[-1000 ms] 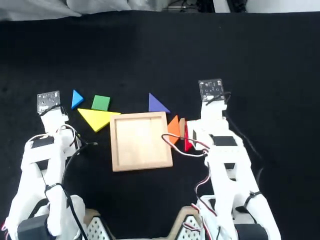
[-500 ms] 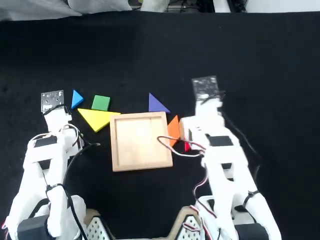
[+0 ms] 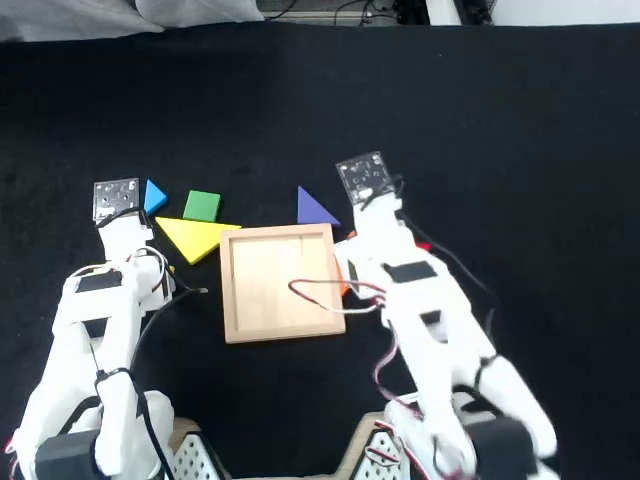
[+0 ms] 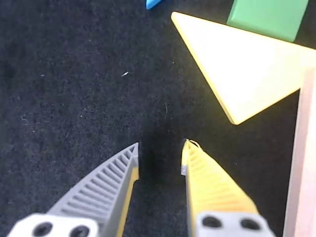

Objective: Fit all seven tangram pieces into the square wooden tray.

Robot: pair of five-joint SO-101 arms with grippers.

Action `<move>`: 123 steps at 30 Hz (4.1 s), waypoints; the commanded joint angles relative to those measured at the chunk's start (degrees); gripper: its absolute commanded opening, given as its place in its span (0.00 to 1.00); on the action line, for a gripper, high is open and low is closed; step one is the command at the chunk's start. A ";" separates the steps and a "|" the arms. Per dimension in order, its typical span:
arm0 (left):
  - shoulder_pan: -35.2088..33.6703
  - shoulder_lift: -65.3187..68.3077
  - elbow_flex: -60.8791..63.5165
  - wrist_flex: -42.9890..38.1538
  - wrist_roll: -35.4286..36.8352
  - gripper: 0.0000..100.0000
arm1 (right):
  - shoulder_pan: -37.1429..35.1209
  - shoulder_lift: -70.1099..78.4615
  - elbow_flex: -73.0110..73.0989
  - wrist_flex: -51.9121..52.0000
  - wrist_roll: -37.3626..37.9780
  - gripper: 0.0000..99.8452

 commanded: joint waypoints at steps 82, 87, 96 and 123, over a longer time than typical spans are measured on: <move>0.92 -1.58 -0.92 -0.88 0.00 0.15 | 4.75 -18.59 -5.32 45.63 42.81 0.21; 0.84 -1.58 -0.84 -0.88 0.00 0.15 | 0.62 -14.73 -4.00 43.69 41.76 0.21; 0.75 -1.58 -0.84 -0.88 0.00 0.15 | 1.85 -1.98 -6.46 37.36 42.99 0.34; 0.75 -1.58 -1.01 -0.97 0.00 0.15 | 6.77 16.57 -15.87 34.55 45.27 0.38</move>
